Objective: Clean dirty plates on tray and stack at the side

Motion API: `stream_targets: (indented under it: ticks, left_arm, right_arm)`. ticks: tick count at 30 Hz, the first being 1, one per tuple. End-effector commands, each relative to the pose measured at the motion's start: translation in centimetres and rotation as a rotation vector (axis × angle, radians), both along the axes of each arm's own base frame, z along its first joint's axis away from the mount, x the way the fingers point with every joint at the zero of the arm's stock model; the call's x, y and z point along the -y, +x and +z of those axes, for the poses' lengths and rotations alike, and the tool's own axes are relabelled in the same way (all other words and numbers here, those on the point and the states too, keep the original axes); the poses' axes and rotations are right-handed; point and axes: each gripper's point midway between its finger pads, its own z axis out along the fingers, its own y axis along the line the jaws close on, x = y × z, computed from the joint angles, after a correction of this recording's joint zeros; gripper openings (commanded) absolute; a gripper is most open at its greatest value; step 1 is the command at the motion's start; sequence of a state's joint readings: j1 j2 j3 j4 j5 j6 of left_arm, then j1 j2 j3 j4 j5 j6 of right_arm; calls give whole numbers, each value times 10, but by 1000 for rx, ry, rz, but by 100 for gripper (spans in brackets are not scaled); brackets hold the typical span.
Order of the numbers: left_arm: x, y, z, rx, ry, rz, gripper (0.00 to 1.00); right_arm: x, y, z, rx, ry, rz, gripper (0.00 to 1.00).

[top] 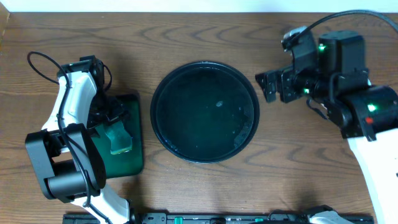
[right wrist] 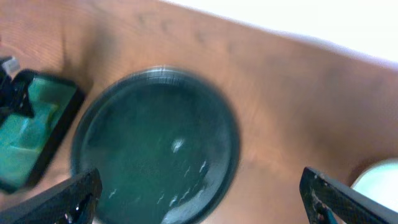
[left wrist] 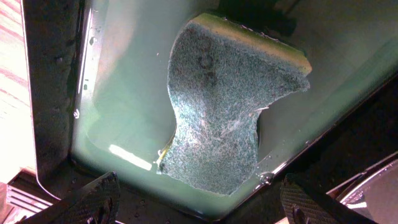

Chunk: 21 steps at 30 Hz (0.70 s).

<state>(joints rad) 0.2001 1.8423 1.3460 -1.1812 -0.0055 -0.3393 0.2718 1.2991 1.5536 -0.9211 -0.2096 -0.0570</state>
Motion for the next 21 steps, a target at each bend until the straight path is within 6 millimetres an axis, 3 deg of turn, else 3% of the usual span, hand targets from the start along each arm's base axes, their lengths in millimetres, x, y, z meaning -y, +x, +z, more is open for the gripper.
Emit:
stream_targets:
  ticks: [1,6,11,15,21]
  left_arm:
    - [1,-3,0,-11,-1,-7,83]
    - [1,-3,0,-11,-1,-7,83]
    - [1,-3,0,-11,-1,-7,83]
    - [1,-3,0,-11,-1,-7,83]
    - [1,-3,0,-11,-1,-7,83]
  right_arm:
    - [6,-17,53,238,-50,55,99]
    - [19,-43,106,424,-7,27,99]
    - [37,-76,127,539,13,-12,99]
    - [54,-96,116,624,21,-60,99]
    - [63,-118,71,753,79,-78,99]
